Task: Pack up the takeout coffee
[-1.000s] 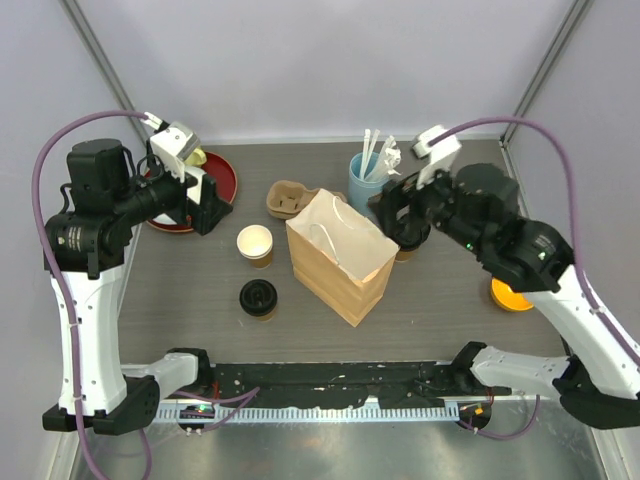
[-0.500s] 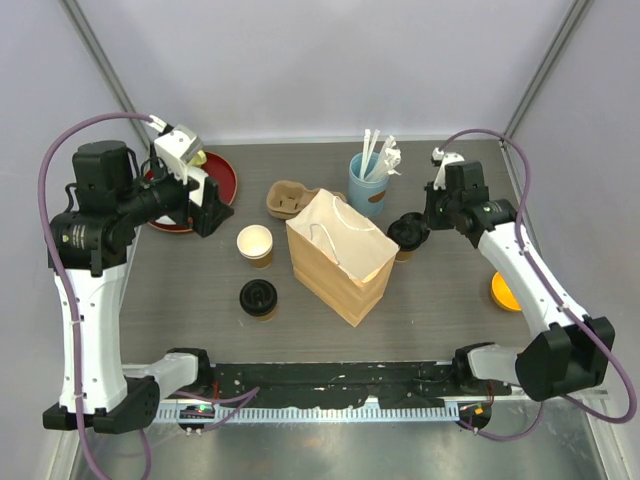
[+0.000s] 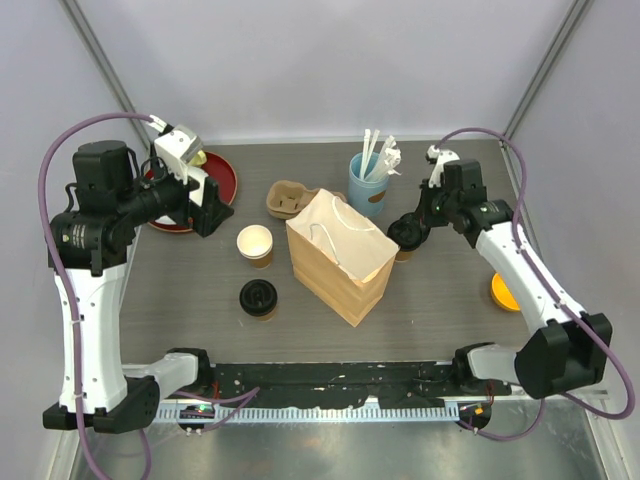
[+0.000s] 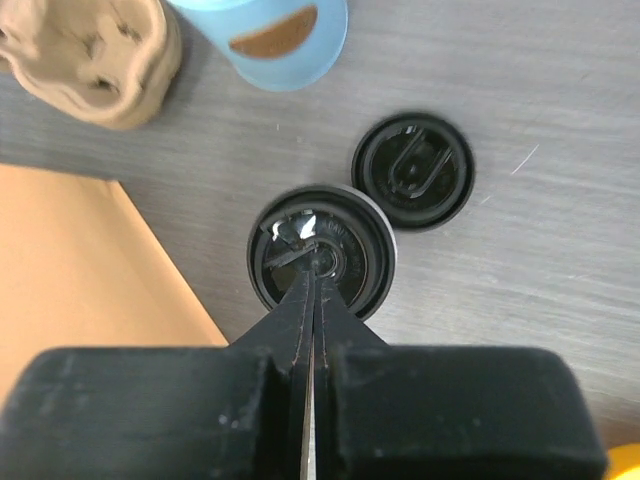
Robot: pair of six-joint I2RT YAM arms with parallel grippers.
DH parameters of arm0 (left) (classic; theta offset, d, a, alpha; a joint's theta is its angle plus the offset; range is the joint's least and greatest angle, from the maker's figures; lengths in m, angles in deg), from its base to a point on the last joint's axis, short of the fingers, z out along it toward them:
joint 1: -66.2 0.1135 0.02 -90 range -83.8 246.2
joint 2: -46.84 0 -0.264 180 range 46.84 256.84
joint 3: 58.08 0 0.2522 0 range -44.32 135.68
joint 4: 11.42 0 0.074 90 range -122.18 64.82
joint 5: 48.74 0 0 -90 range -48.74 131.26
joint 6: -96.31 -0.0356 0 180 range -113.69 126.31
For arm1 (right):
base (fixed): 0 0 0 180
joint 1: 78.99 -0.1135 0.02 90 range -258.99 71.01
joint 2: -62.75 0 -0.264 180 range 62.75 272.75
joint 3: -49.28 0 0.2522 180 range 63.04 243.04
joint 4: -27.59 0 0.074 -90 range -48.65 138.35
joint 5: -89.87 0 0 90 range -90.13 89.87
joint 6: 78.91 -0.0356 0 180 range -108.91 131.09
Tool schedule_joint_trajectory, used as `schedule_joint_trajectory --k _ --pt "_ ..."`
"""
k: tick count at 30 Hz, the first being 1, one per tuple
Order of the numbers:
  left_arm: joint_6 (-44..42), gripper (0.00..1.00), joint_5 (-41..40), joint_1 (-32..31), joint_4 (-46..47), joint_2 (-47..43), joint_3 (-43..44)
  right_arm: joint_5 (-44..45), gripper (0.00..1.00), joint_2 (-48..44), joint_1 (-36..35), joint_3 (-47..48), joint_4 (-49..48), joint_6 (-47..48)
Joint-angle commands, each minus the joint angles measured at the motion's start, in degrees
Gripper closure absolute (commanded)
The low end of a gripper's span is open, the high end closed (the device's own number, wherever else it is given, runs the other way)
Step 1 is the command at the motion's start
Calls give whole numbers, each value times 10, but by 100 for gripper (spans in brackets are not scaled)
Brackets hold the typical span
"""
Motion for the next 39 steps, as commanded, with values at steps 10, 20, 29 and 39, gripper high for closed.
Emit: schedule_joint_trajectory --k 10,20,29,39 --pt "-9 2 11 2 14 -3 -1 -6 99 31 1 -47 -17 7" --pt "-11 2 12 2 12 -2 -2 -41 99 18 -5 35 8 21" --pt "1 2 -40 2 41 7 -43 -83 86 -23 -42 137 -19 43" --pt "32 2 -46 2 99 41 -87 -150 32 -18 -176 216 63 139"
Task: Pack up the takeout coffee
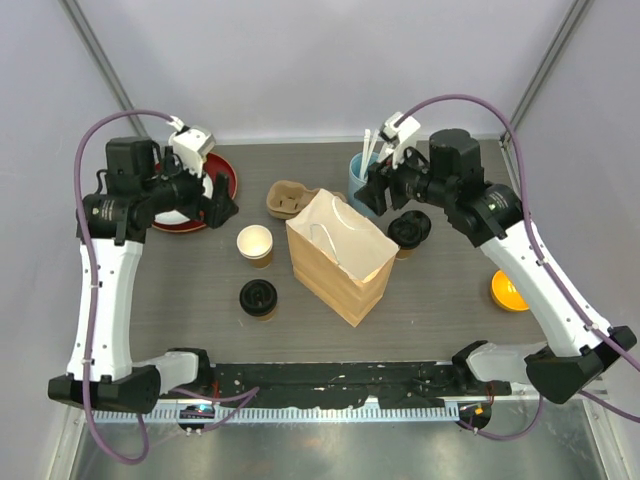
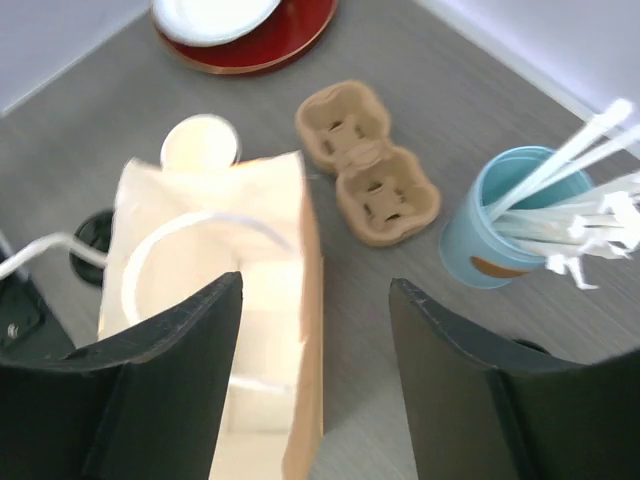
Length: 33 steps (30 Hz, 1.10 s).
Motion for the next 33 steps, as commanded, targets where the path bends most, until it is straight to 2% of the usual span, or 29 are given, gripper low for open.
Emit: schedule_joint_trajectory --k 1,3,6,12,18,23,27,31,33 --pt "25 2 -6 2 62 12 -13 -22 29 -21 -30 3 68 46" --pt "36 6 -9 2 89 21 -26 6 20 -41 -33 -16 86 46" --pt "56 9 -14 -1 118 53 -29 30 16 -64 -33 -41 102 42" --pt "66 15 -92 -26 163 121 -23 0 13 -69 -35 -83 117 32" --pt "63 25 -202 -77 191 208 5 20 13 -75 -35 -65 105 24" --pt "84 37 -255 -79 206 308 46 43 13 -65 -34 -50 107 15" --pt "130 44 -243 -80 206 411 100 58 14 -64 -34 -53 104 8" --pt "185 47 -183 -82 197 470 147 69 14 -66 -35 -56 107 7" --pt "198 47 -179 -89 206 482 158 73 14 -72 -35 -61 108 8"
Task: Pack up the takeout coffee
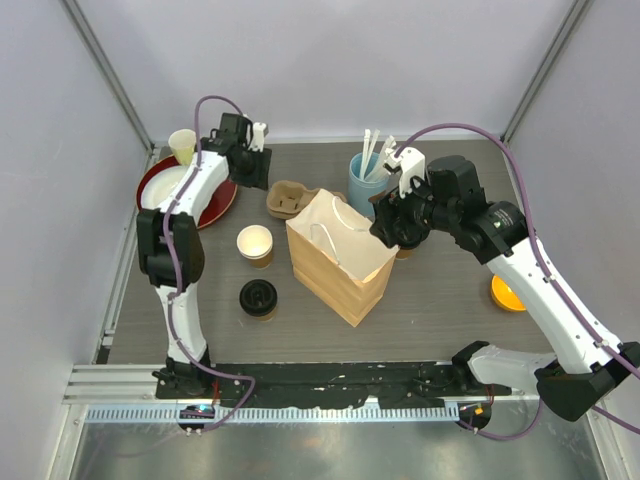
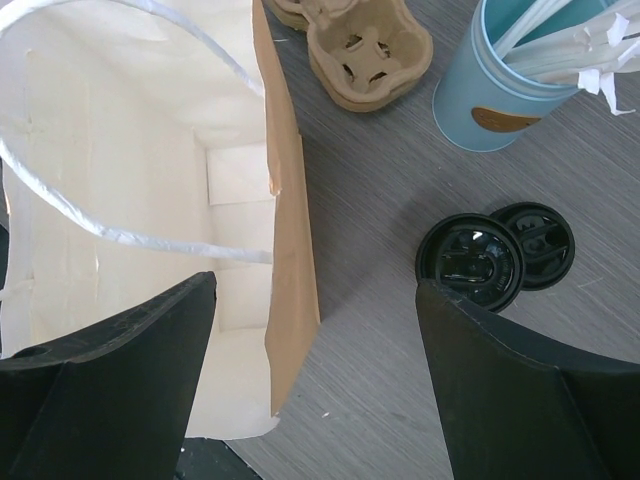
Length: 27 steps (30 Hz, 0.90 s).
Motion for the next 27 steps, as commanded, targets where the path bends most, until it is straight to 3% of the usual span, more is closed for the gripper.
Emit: schedule_joint_trajectory --k 1,8,13,20,27 --pt "65 46 29 -10 27 18 46 25 14 -15 -2 11 -13 -6" --pt "81 48 1 -19 11 90 93 25 14 -24 -1 -6 -12 8" --pt "87 61 12 -23 -2 113 113 29 14 -18 -1 -9 -7 16" --pt "75 63 -6 -27 -8 112 112 27 14 -14 -1 -7 -6 22" --pt "80 89 3 -27 -12 98 107 25 14 -13 -2 -7 -6 20"
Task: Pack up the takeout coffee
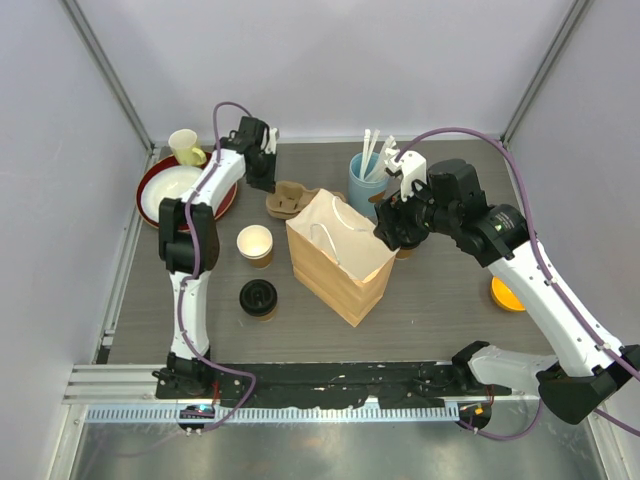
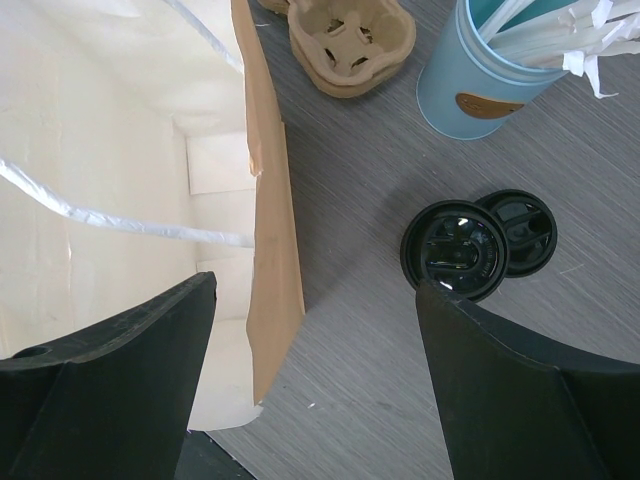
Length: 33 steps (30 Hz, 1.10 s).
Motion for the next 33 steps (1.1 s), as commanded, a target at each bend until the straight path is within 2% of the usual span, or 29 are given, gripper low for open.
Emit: schedule_joint_trajectory --k 1,3,17,26,33 --pt "0 94 4 -3 -5 -26 16 2 14 -2 -2 7 -11 4" --pt "1 100 9 -3 -10 -29 21 2 14 -2 -1 7 -11 3" --pt "29 100 71 -2 -22 -93 36 1 14 -1 -2 13 -5 2" --pt "17 100 70 -1 -19 -140 45 -6 13 -6 -2 29 -5 3" --pt "-14 100 69 -1 0 -213 42 -24 10 -20 -2 57 -17 0"
